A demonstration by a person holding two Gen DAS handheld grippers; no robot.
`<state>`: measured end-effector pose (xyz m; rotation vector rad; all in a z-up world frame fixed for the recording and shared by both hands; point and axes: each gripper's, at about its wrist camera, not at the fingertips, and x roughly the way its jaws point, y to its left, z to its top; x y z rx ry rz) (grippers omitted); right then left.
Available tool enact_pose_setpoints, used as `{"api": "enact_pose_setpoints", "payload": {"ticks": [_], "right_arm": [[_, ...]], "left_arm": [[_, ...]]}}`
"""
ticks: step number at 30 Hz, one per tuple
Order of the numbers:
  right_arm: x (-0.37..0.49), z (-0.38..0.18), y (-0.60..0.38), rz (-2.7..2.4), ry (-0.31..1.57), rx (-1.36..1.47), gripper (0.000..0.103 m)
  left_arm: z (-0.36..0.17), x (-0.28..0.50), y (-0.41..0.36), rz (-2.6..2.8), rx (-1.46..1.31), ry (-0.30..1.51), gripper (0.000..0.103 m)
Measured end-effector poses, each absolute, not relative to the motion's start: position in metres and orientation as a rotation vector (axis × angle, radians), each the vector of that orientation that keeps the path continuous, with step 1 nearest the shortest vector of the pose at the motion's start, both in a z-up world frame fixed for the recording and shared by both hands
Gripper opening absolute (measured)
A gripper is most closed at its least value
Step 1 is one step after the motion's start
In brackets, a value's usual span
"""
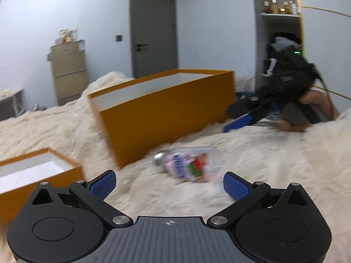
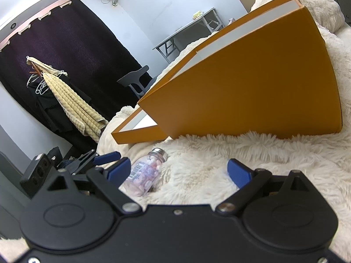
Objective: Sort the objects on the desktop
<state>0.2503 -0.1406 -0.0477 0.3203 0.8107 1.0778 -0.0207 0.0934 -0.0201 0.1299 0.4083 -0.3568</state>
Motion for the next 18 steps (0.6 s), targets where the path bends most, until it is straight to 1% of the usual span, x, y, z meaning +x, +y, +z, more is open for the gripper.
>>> {"api": "enact_pose_setpoints", "payload": {"ticks": [5,10,18], "right_arm": [[0.250,-0.048,-0.140,1.078,0.812,0.320,0.095],[0.251,-0.050,-0.140,1.079,0.811,0.319,0.095],[0.250,-0.051,-0.140,1.079,0.813,0.320,0.095]], "left_arm": [[-0.023,-0.020,0.075,-0.397,0.167,0.409,0.103],[-0.028,-0.010,0.074,-0.384,0.106,0.441,0.103],[-0.028,-0.007,0.068,-0.381,0.114,0.448,0.103]]}}
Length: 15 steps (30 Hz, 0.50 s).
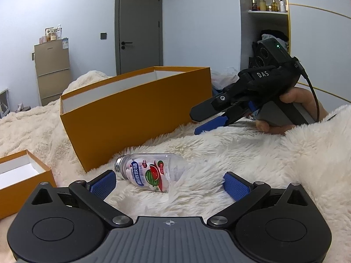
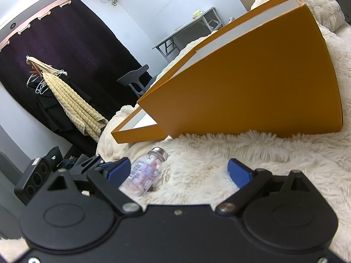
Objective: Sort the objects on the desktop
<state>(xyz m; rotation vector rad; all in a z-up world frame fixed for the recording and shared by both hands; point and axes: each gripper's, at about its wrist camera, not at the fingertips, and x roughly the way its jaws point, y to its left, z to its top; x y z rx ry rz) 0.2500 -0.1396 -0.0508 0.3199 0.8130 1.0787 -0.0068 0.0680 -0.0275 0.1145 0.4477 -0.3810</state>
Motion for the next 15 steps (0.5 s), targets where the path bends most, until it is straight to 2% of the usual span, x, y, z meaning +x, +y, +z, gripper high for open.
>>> {"api": "enact_pose_setpoints", "payload": {"ticks": [15], "right_arm": [[0.2492,-0.0497,-0.1398,1.080,0.817,0.322,0.095]], "left_arm": [[-0.0271,-0.0086,0.0605,-0.361,0.155,0.444,0.103]]}}
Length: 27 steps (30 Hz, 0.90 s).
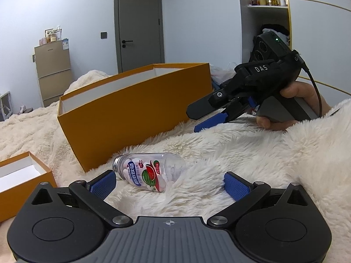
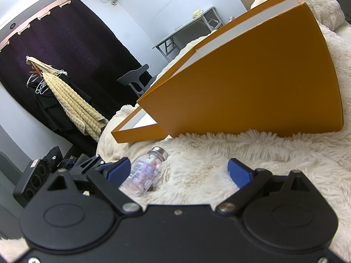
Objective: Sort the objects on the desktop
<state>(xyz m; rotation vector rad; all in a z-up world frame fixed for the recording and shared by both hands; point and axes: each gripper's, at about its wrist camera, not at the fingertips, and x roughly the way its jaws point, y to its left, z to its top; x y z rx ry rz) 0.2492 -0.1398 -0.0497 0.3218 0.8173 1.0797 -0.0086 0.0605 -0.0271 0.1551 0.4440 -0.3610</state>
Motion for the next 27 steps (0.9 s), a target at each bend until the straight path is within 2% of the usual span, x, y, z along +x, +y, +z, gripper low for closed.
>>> {"api": "enact_pose_setpoints", "payload": {"ticks": [27], "right_arm": [[0.2481,-0.0502,-0.1410,1.081,0.819,0.323,0.095]], "left_arm": [[-0.0231,-0.0115,0.0657,-0.358,0.146,0.426,0.103]]}}
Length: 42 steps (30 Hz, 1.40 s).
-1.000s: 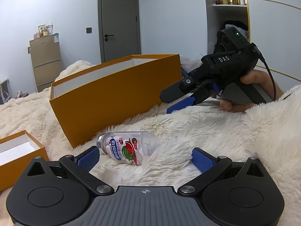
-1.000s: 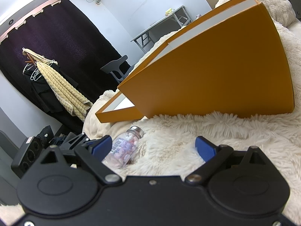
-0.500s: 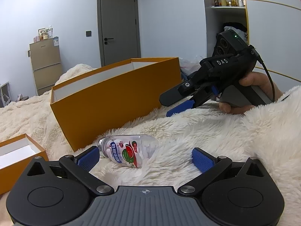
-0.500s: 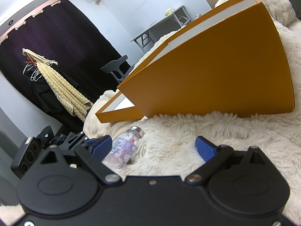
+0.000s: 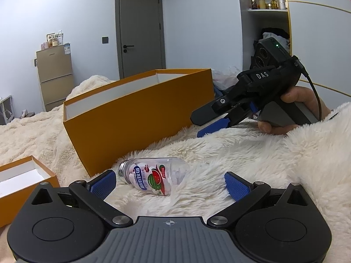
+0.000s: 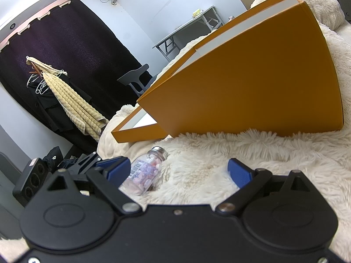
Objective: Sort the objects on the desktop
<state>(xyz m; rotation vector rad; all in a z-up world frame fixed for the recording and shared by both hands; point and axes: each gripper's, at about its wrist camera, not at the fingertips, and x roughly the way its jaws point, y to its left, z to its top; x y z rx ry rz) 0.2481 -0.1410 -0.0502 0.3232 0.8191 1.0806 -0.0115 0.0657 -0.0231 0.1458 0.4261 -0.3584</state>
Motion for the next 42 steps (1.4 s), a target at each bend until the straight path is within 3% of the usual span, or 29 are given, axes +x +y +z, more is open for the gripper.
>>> {"api": "enact_pose_setpoints", "payload": {"ticks": [23,25,27,30,31,33,35,38,40,42], "right_arm": [[0.248,-0.051,-0.141,1.082,0.823,0.322,0.095],[0.249,-0.051,-0.141,1.082,0.823,0.322,0.095],[0.249,-0.051,-0.141,1.082,0.823,0.323,0.095],[0.248,-0.051,-0.141,1.083,0.823,0.322,0.095],[0.248,-0.051,-0.140,1.083,0.823,0.322,0.095],[0.248,-0.051,-0.141,1.084,0.823,0.324,0.095],[0.249,-0.052,-0.140,1.084,0.824,0.325,0.095],[0.249,-0.052,-0.139,1.084,0.825,0.322,0.095],[0.248,-0.052,-0.138,1.084,0.826,0.319,0.095],[0.248,-0.052,-0.138,1.084,0.827,0.316,0.095]], "left_arm": [[-0.024,-0.011,0.066,-0.359,0.139,0.413,0.103],[-0.024,-0.011,0.067,-0.376,0.114,0.405,0.094],[-0.023,-0.010,0.069,-0.411,0.066,0.400,0.068],[-0.023,-0.009,0.067,-0.439,0.044,0.388,0.043],[-0.023,-0.008,0.066,-0.443,0.044,0.388,0.036],[-0.021,-0.009,0.069,-0.450,0.027,0.380,0.034],[-0.020,-0.011,0.074,-0.458,0.002,0.372,0.035],[-0.014,-0.015,0.086,-0.410,-0.051,0.328,0.053],[-0.009,-0.018,0.093,-0.362,-0.073,0.301,0.070],[-0.007,-0.020,0.099,-0.324,-0.096,0.288,0.076]]}}
